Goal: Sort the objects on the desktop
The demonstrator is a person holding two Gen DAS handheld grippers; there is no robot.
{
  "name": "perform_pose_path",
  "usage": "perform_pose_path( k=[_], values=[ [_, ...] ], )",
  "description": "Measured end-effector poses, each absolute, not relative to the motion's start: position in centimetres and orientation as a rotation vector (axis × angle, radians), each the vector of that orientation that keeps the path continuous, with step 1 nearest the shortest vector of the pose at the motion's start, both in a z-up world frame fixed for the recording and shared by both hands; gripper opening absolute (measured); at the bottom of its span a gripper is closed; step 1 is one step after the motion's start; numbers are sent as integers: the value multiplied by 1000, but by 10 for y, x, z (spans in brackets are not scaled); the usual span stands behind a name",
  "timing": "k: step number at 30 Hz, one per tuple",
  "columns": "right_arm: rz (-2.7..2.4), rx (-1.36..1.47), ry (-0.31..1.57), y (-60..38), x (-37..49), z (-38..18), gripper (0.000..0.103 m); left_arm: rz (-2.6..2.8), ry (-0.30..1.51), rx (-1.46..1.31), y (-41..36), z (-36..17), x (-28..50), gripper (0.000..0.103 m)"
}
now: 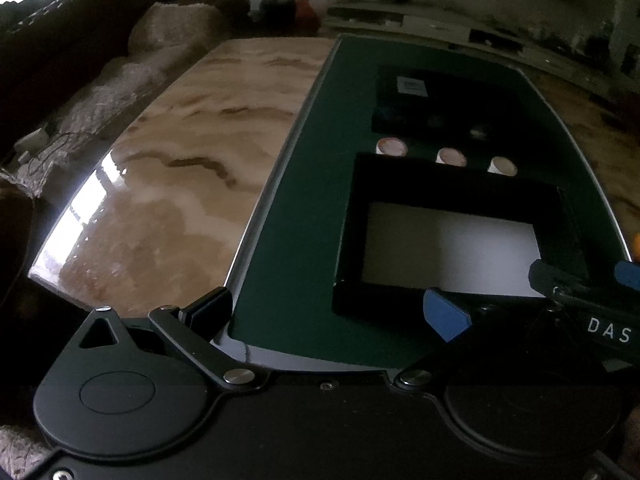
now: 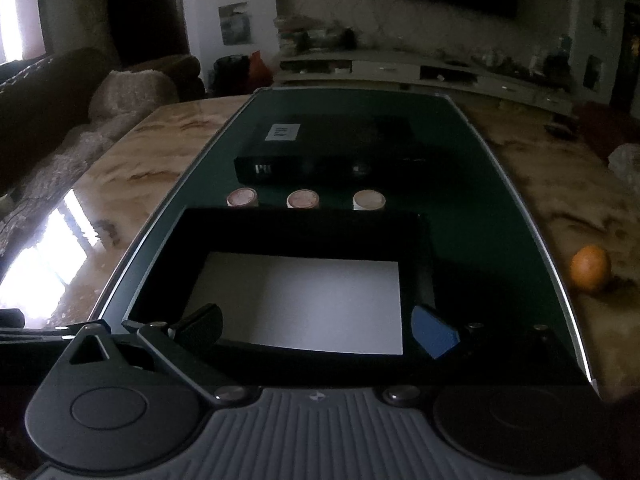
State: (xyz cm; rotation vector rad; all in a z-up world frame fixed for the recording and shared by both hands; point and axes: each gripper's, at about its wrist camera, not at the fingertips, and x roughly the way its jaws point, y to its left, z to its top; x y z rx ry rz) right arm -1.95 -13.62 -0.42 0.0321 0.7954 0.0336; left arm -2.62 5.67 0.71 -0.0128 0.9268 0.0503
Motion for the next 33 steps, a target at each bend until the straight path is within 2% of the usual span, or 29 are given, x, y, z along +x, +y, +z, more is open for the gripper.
perform_pose_path(
  k=[19, 33],
  values=[
    [-58, 44, 743, -177, -12, 15, 103, -19, 871, 30, 13, 25, -10, 103],
    [-102, 7, 591, -193, 21, 72, 103, -50, 683, 35, -18, 84, 28, 103]
  ],
)
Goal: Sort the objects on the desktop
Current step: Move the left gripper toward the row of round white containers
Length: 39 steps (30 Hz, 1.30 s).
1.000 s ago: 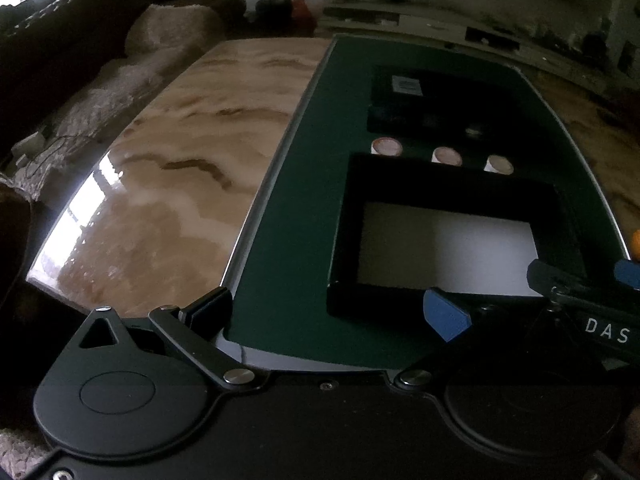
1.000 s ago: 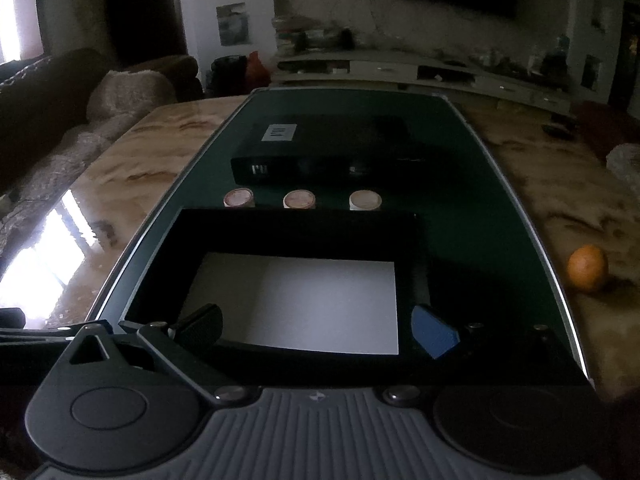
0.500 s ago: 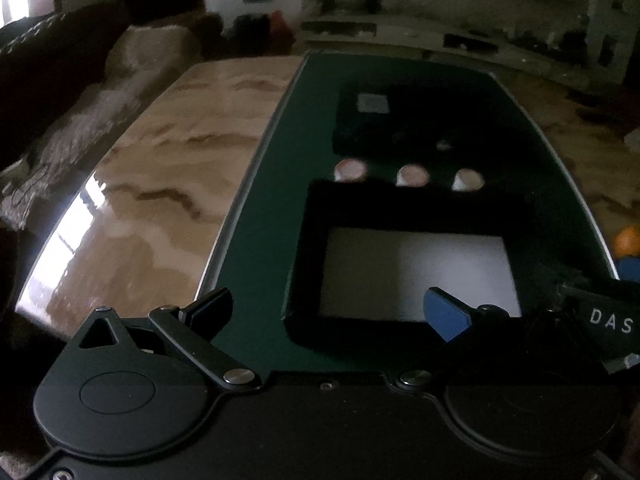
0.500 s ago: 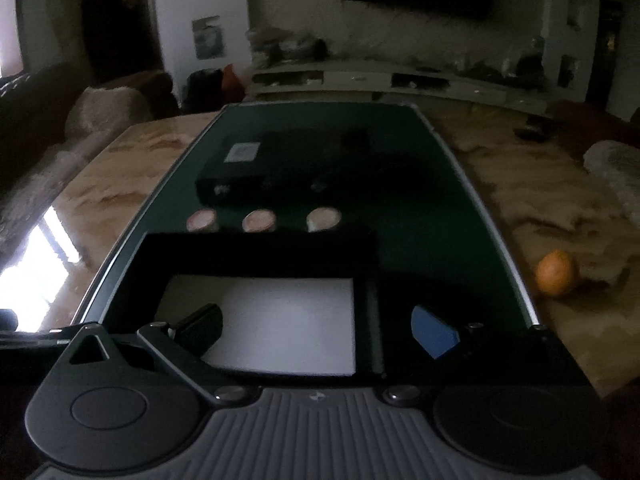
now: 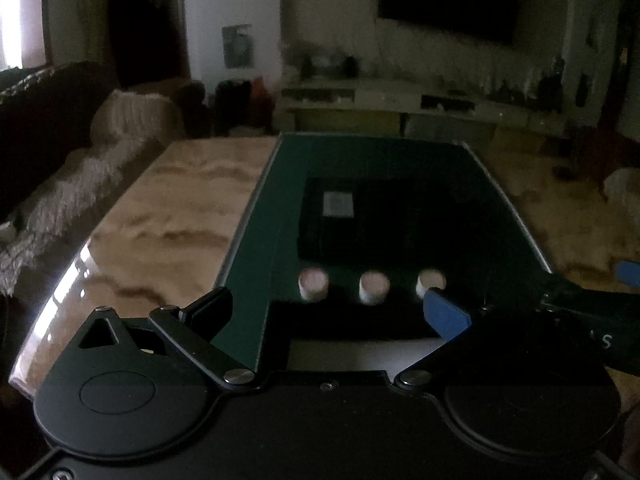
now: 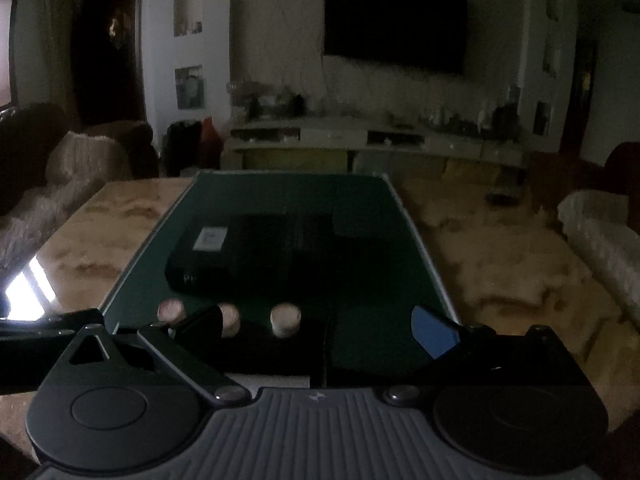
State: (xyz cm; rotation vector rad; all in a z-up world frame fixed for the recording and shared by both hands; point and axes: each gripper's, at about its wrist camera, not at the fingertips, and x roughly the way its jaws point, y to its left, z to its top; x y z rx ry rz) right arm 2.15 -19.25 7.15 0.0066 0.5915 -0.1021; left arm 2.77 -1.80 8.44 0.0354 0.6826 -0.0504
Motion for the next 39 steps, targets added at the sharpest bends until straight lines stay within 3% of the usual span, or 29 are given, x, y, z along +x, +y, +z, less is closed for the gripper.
perform_pose_path(
  k=[16, 39],
  values=[
    [-61, 14, 580, -193, 66, 72, 103, -51, 636, 46, -23, 93, 64, 103],
    [-10, 13, 799, -184, 122, 8, 103, -80, 842, 30, -9, 33, 110, 103]
  ],
)
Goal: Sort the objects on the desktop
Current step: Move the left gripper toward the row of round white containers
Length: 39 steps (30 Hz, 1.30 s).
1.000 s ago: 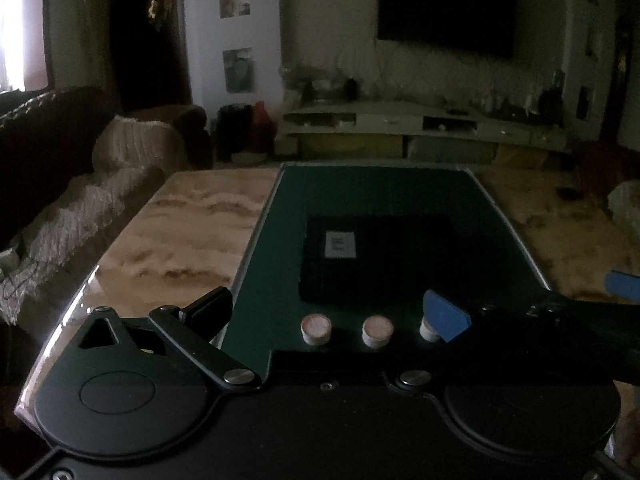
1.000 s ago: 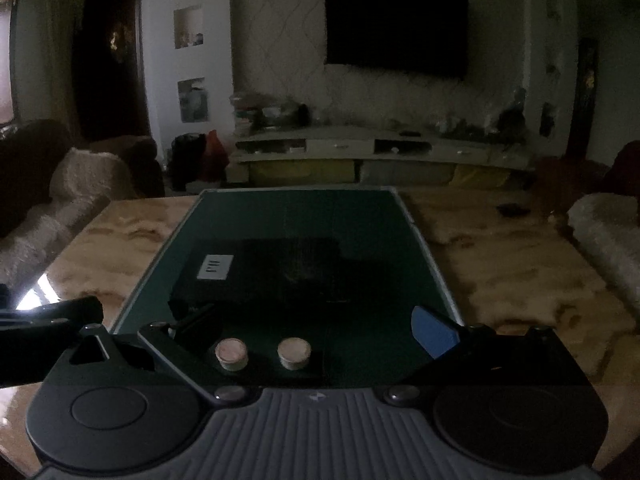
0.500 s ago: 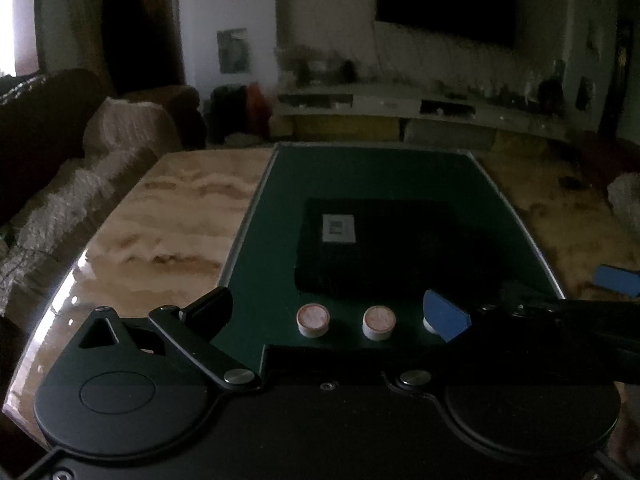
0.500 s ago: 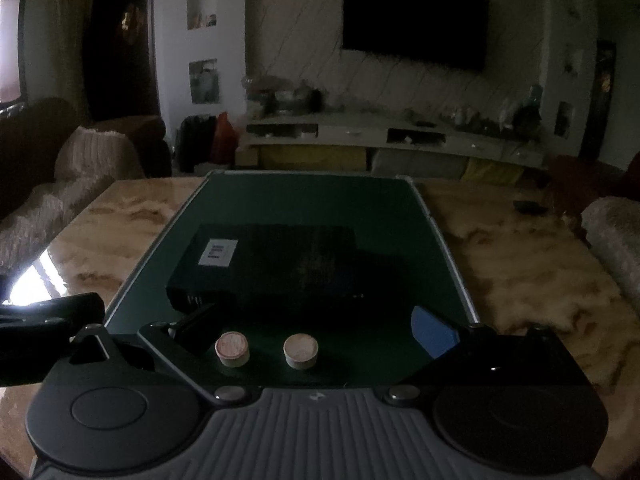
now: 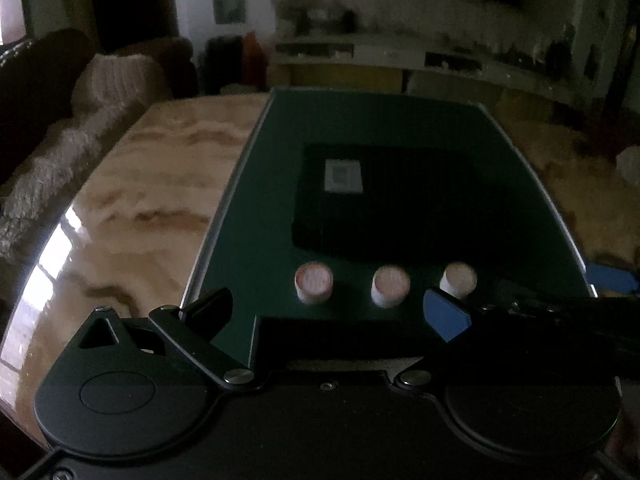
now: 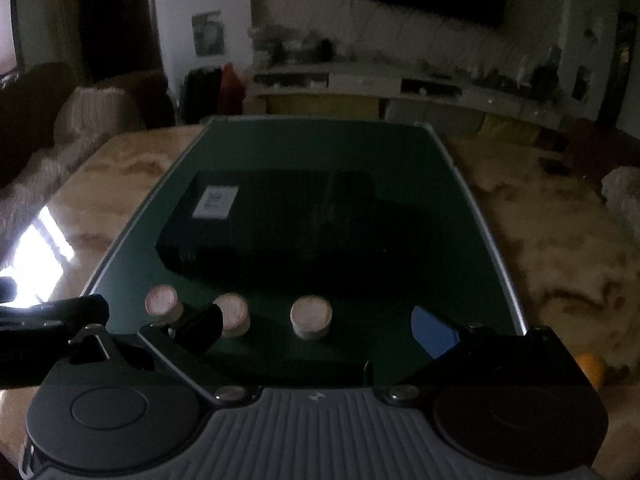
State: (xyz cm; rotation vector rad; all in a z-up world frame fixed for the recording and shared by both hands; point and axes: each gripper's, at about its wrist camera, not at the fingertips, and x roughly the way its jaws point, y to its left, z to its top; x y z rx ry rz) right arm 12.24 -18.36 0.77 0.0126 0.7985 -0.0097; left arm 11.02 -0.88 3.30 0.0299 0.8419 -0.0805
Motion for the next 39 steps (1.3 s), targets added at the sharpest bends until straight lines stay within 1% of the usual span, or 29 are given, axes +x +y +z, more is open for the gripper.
perform_pose_path(
  k=[7, 14, 29, 39],
  values=[
    [4, 12, 842, -170, 103, -6, 103, -63, 907, 3, 7, 20, 91, 103],
    [15, -6, 858, -164, 87, -5, 103, -60, 923, 8, 13, 23, 74, 103],
    [26, -19, 877, -156, -17, -2, 103, -74, 935, 44, 21, 28, -20, 103],
    [46, -25, 873, -145, -41, -3, 103, -54, 931, 36, 31, 28, -53, 103]
  ],
)
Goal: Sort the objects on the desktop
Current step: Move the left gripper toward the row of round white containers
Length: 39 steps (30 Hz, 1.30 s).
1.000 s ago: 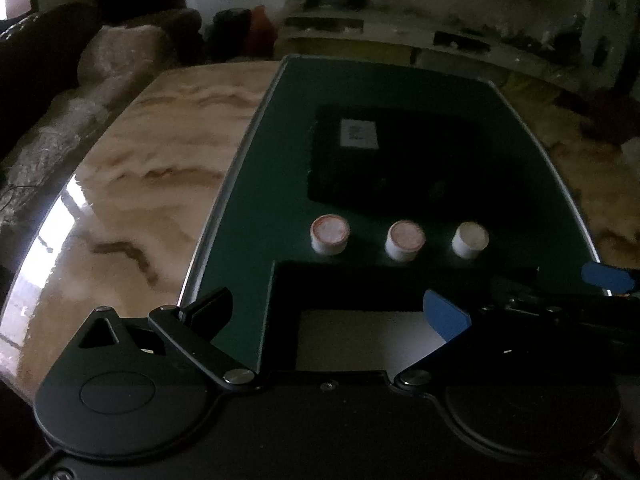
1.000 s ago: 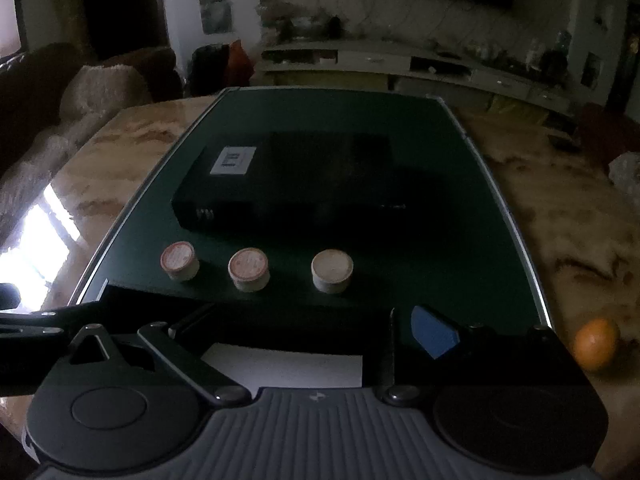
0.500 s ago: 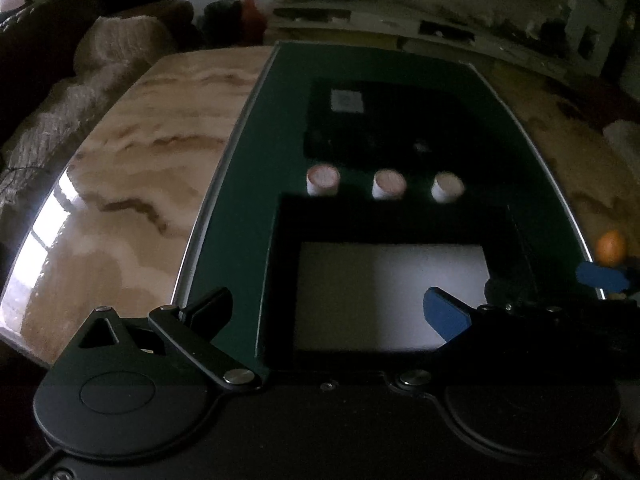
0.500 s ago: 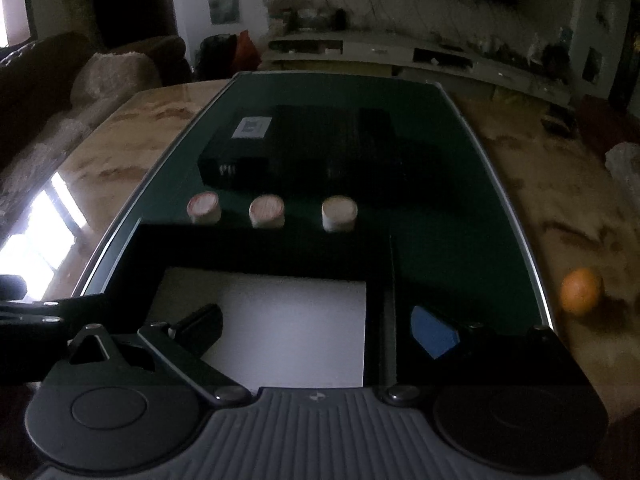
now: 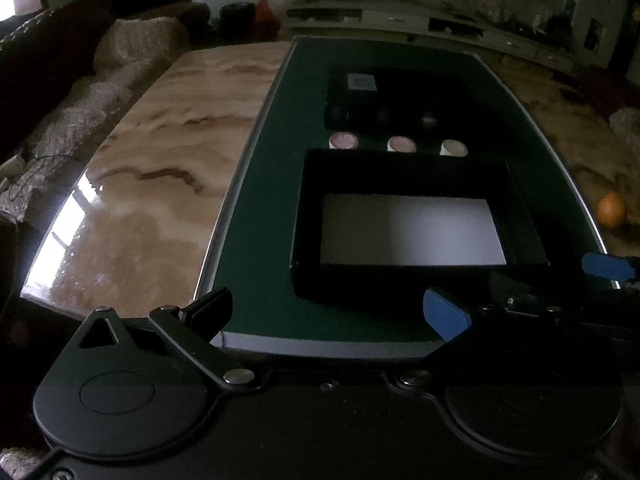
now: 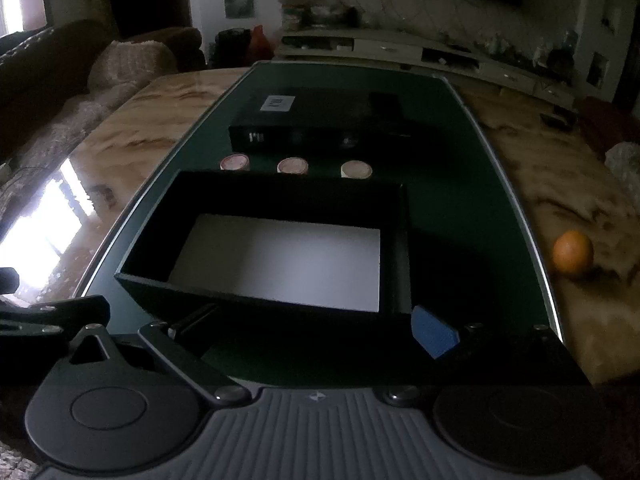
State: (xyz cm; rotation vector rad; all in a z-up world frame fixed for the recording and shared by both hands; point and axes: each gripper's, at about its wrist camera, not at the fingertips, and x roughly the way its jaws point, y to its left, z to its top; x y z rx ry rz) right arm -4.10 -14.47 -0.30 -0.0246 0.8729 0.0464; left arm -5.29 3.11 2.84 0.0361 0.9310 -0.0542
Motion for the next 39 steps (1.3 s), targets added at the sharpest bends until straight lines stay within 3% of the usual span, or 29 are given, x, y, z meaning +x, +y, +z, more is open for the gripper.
perform_pose_path(
  k=[16, 28, 39],
  values=[
    [66, 17, 845, -159, -32, 5, 103, -71, 908, 41, 27, 37, -39, 103],
    [14, 64, 788, -192, 9, 19, 103, -49, 901, 0, 32, 47, 35, 103],
    [31, 81, 797, -201, 28, 10, 103, -47, 953, 20, 13, 24, 123, 103]
  ],
)
